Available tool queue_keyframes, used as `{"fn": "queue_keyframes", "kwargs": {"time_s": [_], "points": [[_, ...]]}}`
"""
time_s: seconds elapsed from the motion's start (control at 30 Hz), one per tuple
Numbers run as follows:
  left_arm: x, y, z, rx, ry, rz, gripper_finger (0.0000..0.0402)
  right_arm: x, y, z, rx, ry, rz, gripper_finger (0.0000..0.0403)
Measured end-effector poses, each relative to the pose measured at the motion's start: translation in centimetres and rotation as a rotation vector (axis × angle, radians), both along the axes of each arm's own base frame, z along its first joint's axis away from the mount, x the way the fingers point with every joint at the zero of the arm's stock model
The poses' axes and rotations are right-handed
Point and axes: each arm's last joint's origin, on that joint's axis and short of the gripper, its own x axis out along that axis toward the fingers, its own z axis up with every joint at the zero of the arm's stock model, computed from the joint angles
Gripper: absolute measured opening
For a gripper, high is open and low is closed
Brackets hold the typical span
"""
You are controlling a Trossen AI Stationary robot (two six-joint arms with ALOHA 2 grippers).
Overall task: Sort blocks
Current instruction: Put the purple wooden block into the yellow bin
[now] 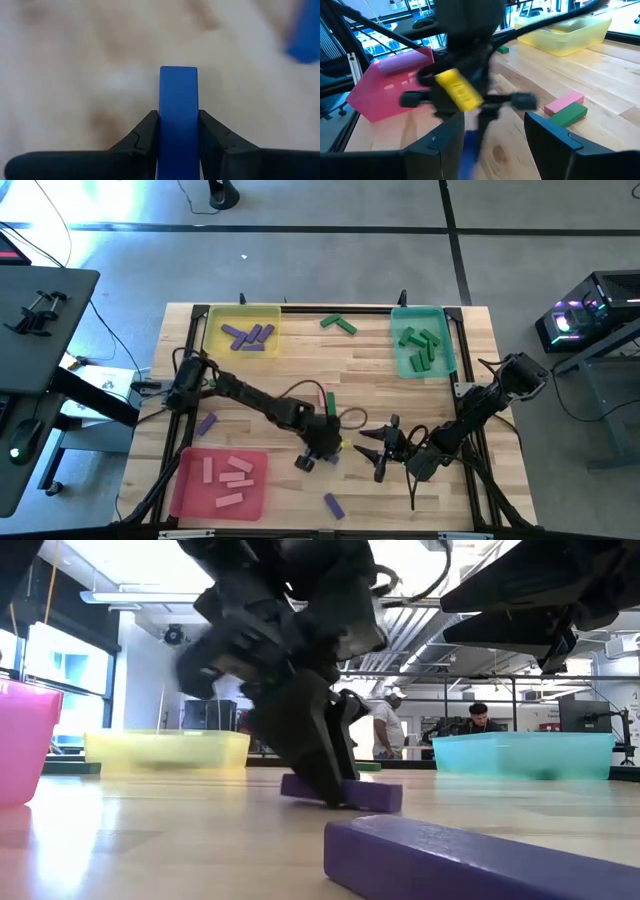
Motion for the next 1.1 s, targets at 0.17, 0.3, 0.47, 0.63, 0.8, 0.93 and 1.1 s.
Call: {"fn": "queue_keyframes", "kwargs": {"time_s": [0.17, 0.3, 0.47, 0.63, 0.8, 0.93, 1.1], "points": [[-0.8, 2.6, 1.3, 0.041, -0.1, 0.216, 0.0075, -0.3, 0.3, 0.0, 0.002, -0.003, 0.01, 0.0192], [-2.8, 5.0, 3.4, 0.101, -0.246, 0.423, 0.0075, -0.6, 0.7, 0.0, 0.0, -0.005, 0.021, 0.0192], [-6.6, 8.1, 6.9, 0.203, -0.374, 0.704, 0.0075, -0.8, 0.8, 0.0, -0.01, -0.012, -0.007, 0.0192], [-10.3, 11.4, 11.4, 0.296, -0.421, 0.942, 0.0075, -0.7, 0.6, 0.0, -0.021, -0.015, -0.032, 0.0192], [-14.3, 16.1, 14.7, 0.455, -0.318, 1.147, 0.0075, -0.5, 0.3, -0.1, -0.028, -0.01, -0.05, 0.0192], [-17.2, 20.5, 15.2, 0.473, -0.135, 1.29, 0.0075, -0.3, 0.0, -0.1, -0.028, -0.009, -0.061, 0.0192], [-20.0, 25.4, 13.5, 0.354, 0.067, 1.381, 0.0075, -0.2, -0.1, -0.1, -0.02, -0.005, -0.054, 0.0192]]}}
